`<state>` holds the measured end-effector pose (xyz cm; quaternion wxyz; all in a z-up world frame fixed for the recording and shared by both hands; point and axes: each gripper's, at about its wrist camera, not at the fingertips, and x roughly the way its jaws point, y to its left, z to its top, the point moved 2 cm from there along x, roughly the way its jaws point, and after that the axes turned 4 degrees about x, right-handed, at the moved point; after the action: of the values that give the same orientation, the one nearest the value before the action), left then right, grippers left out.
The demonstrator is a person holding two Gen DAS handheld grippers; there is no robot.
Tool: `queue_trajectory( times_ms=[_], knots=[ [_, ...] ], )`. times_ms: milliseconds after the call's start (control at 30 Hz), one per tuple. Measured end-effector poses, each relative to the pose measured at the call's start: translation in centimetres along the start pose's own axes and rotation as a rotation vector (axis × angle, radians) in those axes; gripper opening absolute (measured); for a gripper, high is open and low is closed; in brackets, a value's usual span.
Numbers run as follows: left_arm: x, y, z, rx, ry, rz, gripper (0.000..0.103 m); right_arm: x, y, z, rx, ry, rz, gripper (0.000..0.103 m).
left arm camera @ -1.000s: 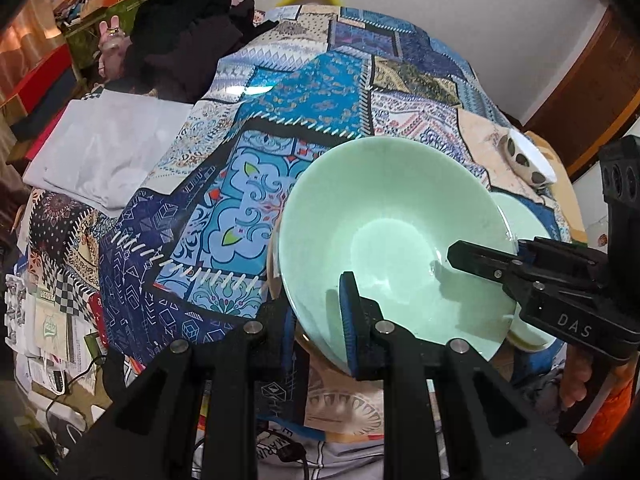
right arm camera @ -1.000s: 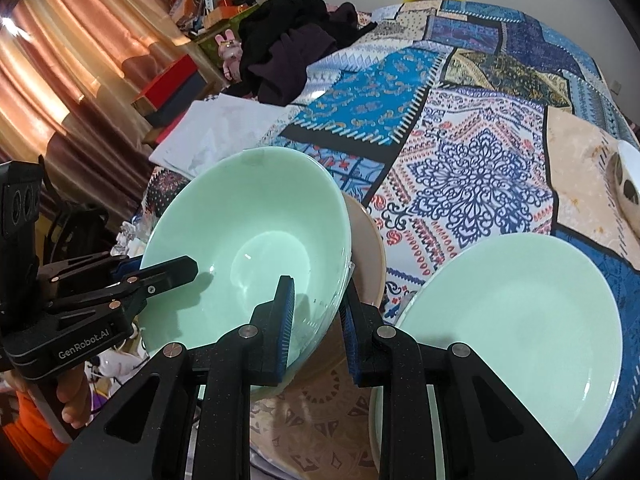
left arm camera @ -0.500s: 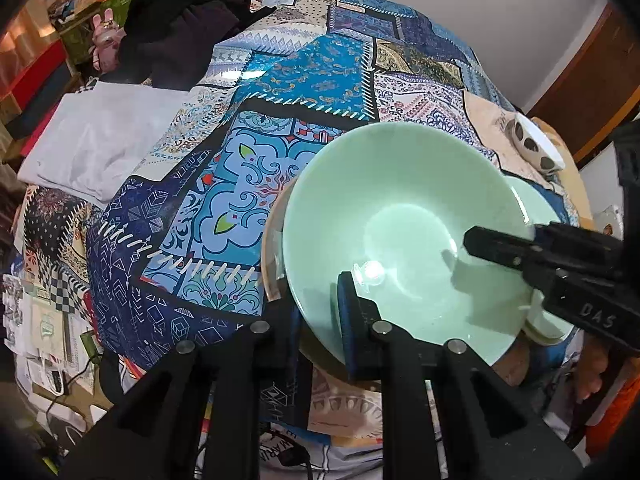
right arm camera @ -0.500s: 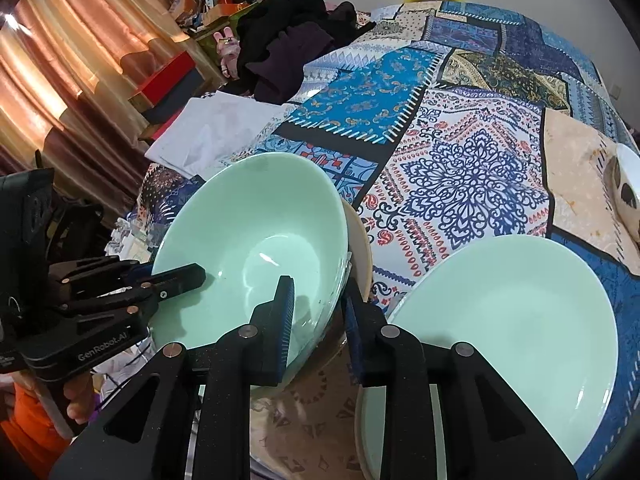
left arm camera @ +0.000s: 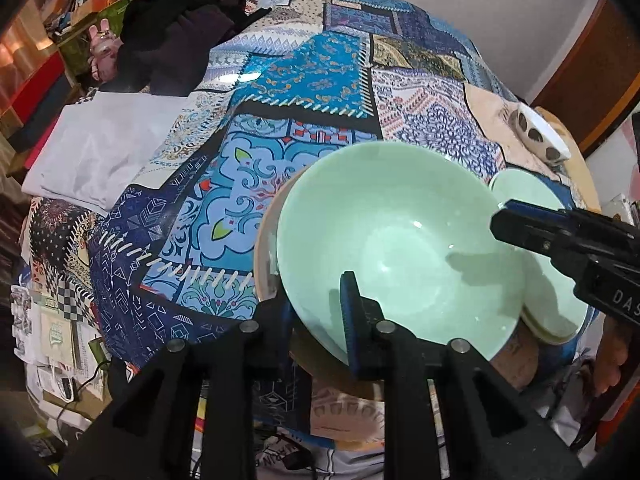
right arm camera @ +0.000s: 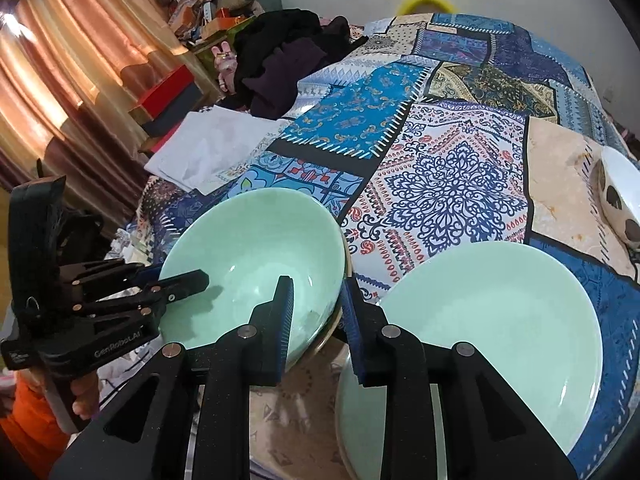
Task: Organize plates and bowls
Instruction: 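Lower the light green bowl into the pink bowl and open the left gripper, then move the right gripper toward the white bowl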
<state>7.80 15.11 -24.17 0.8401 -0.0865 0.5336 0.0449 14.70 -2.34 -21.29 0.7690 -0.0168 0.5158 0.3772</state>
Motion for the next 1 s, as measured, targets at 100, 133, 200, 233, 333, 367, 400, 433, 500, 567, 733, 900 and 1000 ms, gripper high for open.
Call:
queue_trajectory(
  times_ms=[100,133,200,233,333,367,400,433,500,567,733,900,1000],
  knots=[
    [0.0,-0.2,0.2,0.008,0.002,0.013,0.021,0.0,-0.3,-0.2,-0.003,0.002,-0.007,0.024],
    [0.0,-0.3,0.2,0.013,0.005,0.020,0.021,-0.1,-0.3,-0.2,-0.002,0.002,-0.005,0.024],
    [-0.2,-0.5,0.3,0.024,0.011,0.028,0.021,-0.3,-0.5,-0.3,0.001,-0.003,-0.005,0.024],
    [-0.3,-0.6,0.4,0.026,0.014,0.032,0.021,-0.5,-0.6,-0.3,0.004,-0.008,-0.004,0.024],
    [-0.8,-0.6,0.8,0.012,0.024,0.016,0.030,-1.3,-1.2,-0.1,0.012,-0.026,0.000,0.024],
    [-0.9,-0.5,0.9,0.004,0.026,0.009,0.033,-1.5,-1.3,-0.1,0.013,-0.032,-0.001,0.024],
    [-1.1,-0.5,1.1,-0.004,0.028,0.002,0.034,-1.8,-1.5,0.0,0.016,-0.040,-0.002,0.024],
    [-1.3,-0.4,1.2,-0.009,0.028,-0.002,0.034,-2.2,-1.8,0.0,0.018,-0.048,-0.004,0.024],
    [-1.6,-0.4,1.4,-0.020,0.035,-0.014,0.034,-2.8,-2.3,0.2,0.025,-0.063,-0.008,0.025],
    [-1.9,-0.4,1.6,-0.032,0.038,-0.018,0.034,-3.6,-3.0,0.3,0.031,-0.083,-0.021,0.026],
    [-3.3,-0.6,2.3,-0.019,0.007,0.021,0.035,-5.8,-5.1,0.4,0.058,-0.132,-0.050,0.029],
    [-5.9,-1.2,3.7,0.002,-0.076,0.042,0.042,-8.2,-7.2,0.4,0.074,-0.186,-0.099,0.032],
    [-7.5,-2.4,5.1,0.018,-0.130,0.051,0.049,-10.0,-9.1,0.4,0.090,-0.226,-0.136,0.035]
  ],
)
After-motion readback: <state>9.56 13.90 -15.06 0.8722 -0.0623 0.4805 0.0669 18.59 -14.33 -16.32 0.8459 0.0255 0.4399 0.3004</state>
